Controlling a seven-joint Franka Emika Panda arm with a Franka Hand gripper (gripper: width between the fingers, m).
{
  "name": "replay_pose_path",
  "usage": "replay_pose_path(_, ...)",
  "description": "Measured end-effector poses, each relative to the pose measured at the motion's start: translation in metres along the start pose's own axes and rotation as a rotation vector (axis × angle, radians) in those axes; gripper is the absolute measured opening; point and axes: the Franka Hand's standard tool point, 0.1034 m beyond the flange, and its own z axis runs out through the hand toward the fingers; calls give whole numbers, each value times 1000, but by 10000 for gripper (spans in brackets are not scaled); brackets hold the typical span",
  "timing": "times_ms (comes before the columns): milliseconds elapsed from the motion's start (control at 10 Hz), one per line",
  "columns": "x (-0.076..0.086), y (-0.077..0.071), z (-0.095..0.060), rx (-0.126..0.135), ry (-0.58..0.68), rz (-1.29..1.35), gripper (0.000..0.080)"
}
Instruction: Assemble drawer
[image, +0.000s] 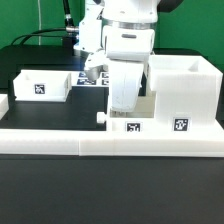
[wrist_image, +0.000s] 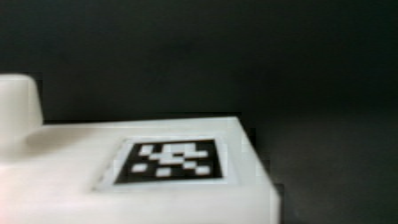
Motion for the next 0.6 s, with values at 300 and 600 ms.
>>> replay_pose_path(300, -1, -1, 1, 3, 0, 0, 42)
replay_pose_path(600, -1, 4, -14, 18, -12, 9, 292)
